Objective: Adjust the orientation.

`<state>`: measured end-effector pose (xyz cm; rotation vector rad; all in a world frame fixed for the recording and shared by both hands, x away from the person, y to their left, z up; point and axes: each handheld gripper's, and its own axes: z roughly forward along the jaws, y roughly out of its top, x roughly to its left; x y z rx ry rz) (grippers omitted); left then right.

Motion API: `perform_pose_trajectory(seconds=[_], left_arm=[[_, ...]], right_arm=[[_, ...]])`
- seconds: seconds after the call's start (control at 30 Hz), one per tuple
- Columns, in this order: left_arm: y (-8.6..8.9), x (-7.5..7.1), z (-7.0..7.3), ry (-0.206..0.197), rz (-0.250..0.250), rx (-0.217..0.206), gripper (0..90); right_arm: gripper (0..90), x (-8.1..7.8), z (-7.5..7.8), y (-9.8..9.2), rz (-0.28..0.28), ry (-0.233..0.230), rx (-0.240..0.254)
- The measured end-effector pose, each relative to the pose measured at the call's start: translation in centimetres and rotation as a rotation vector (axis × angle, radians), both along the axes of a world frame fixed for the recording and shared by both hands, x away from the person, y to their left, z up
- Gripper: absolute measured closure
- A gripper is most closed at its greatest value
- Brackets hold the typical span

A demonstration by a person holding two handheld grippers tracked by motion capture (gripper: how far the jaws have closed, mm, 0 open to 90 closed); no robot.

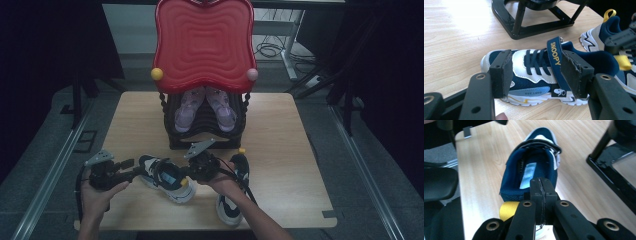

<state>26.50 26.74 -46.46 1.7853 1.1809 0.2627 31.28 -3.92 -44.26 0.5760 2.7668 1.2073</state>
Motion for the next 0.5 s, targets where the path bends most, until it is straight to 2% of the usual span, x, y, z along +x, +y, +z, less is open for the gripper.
perform_pose_trajectory(seconds=[0.33,0.5], left_arm=[[0.3,-0.1,0.0,-0.002,0.009,-0.003,43.6],[0.3,-0.1,0.0,-0.002,0.008,-0.003,43.7]], right_arm=[[89.4,-1.6,-0.4,0.4,0.027,0.0,0.037],[89.4,-2.3,-0.7,0.7,0.049,0.016,0.063]])
